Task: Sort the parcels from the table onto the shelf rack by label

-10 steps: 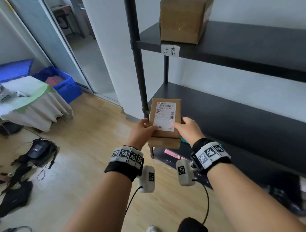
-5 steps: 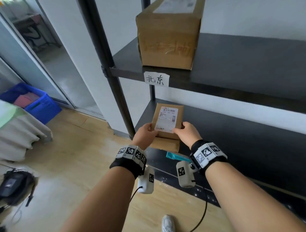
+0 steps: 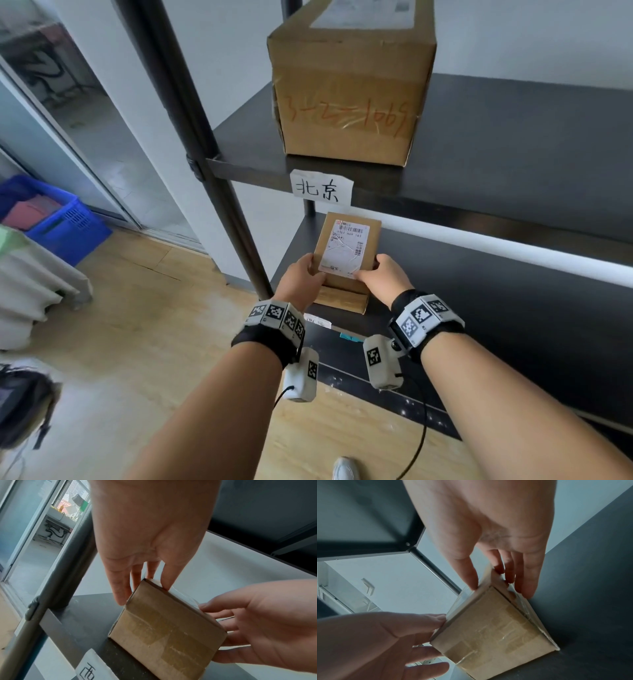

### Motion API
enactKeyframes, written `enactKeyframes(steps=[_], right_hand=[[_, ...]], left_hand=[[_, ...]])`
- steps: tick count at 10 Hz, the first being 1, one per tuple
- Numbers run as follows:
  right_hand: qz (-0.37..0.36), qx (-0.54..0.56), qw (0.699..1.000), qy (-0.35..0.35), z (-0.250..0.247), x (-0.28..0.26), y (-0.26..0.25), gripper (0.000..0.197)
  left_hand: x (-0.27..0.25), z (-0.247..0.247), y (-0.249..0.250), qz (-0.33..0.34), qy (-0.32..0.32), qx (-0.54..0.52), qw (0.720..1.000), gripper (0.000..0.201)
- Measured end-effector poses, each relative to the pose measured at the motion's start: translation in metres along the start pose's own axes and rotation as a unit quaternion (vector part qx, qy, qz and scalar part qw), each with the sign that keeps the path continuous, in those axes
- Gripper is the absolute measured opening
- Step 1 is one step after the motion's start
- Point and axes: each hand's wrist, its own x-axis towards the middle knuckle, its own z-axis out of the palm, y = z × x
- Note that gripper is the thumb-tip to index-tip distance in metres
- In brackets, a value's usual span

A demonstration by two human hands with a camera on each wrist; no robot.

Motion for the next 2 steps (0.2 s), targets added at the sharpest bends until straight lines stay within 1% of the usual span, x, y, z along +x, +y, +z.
enactKeyframes(steps=[1,2], right_hand=[[0.001,0.0,1.0,0.013,-0.003,-0.012,-0.005,0.051],[-0.003,-0.004,0.999,0.04,-0.006,-0.03,-0.01,0.054]], left_hand=[[-0.008,-0.006,0.001,-0.006,-0.003,0.011,1.0,0.045],[-0.019,-0.008,-0.007,-0.003,0.017,0.033,0.999,0.048]])
